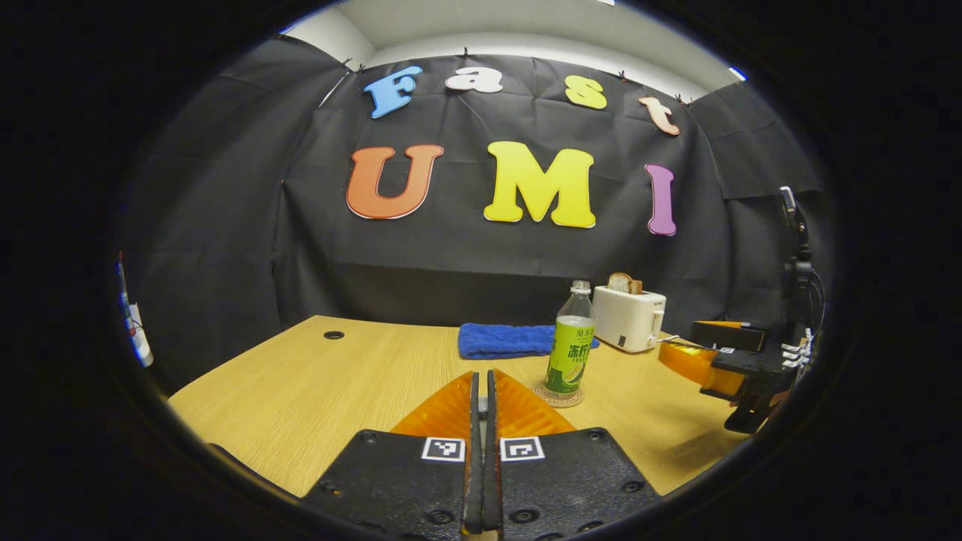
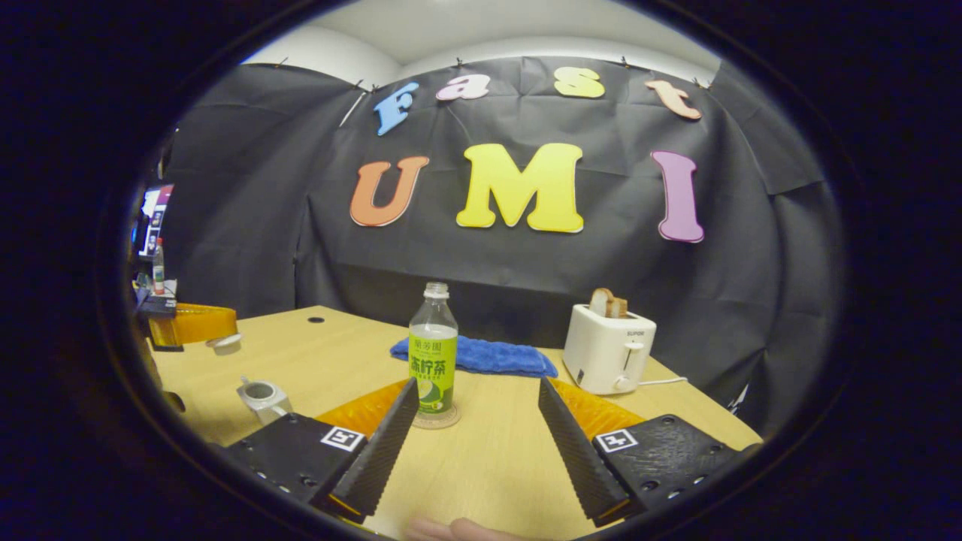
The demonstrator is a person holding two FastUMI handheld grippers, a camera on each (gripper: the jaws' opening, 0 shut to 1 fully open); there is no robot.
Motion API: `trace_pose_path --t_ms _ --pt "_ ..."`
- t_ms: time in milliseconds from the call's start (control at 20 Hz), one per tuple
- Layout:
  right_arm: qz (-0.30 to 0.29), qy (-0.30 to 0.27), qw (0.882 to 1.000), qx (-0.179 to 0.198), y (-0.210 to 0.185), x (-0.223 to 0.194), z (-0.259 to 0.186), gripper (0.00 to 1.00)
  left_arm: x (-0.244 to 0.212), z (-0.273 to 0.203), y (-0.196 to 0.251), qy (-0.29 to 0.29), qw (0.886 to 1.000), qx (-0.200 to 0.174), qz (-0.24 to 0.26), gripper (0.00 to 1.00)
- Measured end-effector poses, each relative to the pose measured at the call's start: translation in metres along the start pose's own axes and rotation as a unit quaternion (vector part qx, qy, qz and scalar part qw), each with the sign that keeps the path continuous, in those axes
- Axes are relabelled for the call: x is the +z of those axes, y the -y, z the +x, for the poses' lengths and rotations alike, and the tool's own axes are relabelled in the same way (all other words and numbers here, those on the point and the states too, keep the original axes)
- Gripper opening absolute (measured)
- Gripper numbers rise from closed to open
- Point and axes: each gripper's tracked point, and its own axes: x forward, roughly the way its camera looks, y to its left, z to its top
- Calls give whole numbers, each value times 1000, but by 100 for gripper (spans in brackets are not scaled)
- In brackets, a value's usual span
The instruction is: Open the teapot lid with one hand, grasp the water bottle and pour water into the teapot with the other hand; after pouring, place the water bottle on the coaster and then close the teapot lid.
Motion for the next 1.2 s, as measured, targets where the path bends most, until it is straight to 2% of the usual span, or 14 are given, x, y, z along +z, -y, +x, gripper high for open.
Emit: trace_pose_path --t_ms 200,300,400,500,700,950,1200 --pt "9 24 1000 1 11 0 -25 97 -24 15 -4 -11 1000 15 8 3" --pt "15 37 999 18 7 0 -37 95 -33 20 2 -20 1000 10 2 3" --pt "12 43 999 26 10 -1 -44 95 -38 22 -2 -27 999 23 8 3" --pt "10 46 999 22 17 -2 -45 97 -45 24 -10 -37 998 42 17 3" --pt "30 34 999 16 26 -8 -43 95 -54 25 -5 -51 997 42 27 3" --pt "25 43 999 13 29 -1 -46 95 -56 26 -1 -55 997 45 34 3" --pt "30 37 999 13 29 2 -52 95 -57 23 -2 -59 995 60 60 3"
